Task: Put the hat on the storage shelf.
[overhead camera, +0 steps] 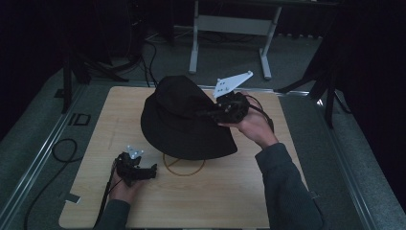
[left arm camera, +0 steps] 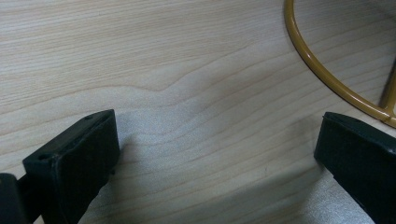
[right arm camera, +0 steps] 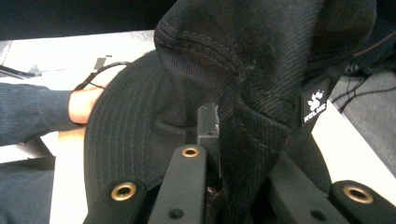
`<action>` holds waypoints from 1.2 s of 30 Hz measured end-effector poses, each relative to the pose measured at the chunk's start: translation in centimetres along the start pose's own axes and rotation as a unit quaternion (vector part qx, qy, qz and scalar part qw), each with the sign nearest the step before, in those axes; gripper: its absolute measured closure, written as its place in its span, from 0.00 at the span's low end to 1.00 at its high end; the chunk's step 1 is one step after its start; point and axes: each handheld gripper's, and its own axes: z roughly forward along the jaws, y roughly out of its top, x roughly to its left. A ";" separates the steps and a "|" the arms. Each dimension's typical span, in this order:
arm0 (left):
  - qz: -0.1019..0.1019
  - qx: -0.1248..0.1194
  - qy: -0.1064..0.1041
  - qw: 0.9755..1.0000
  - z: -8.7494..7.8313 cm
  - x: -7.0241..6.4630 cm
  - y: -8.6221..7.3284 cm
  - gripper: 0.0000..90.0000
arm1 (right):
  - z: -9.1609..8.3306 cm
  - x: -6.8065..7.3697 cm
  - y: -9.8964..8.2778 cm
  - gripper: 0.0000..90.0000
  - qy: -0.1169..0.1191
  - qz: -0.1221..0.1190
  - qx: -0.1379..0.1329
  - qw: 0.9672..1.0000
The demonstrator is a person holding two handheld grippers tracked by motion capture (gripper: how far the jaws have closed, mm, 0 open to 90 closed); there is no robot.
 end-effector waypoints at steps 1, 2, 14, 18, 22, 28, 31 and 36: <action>0.000 0.000 0.000 1.000 0.0 0.0 0.0 0.00 | 0.1 -0.1 0.0 0.97 0.000 0.002 0.001 1.000; 0.000 0.000 0.000 1.000 0.0 0.0 0.0 0.00 | 0.2 -0.1 0.0 0.97 0.001 0.004 0.004 1.000; 0.004 0.003 0.000 1.000 0.0 0.0 0.0 0.00 | 1.2 -0.6 -0.1 0.71 -0.015 0.031 0.032 0.999; 0.004 0.003 -0.001 1.000 0.0 0.0 0.0 0.00 | 1.2 -1.1 -0.2 0.61 -0.024 0.059 0.027 0.998; 0.004 0.003 0.000 1.000 0.0 0.0 0.0 0.00 | 1.5 -0.3 0.2 0.59 -0.009 0.046 0.025 0.999; 0.004 0.003 -0.001 1.000 0.0 0.1 0.0 0.00 | 1.6 0.7 0.7 0.52 0.010 0.010 0.022 1.000; 0.004 0.003 -0.001 1.000 0.0 0.1 0.0 0.00 | 1.1 0.6 0.9 0.37 -0.007 0.021 0.001 1.000; 0.001 0.001 0.000 1.000 0.0 0.0 0.0 0.00 | 0.3 -0.1 0.6 0.20 -0.034 0.051 -0.001 0.998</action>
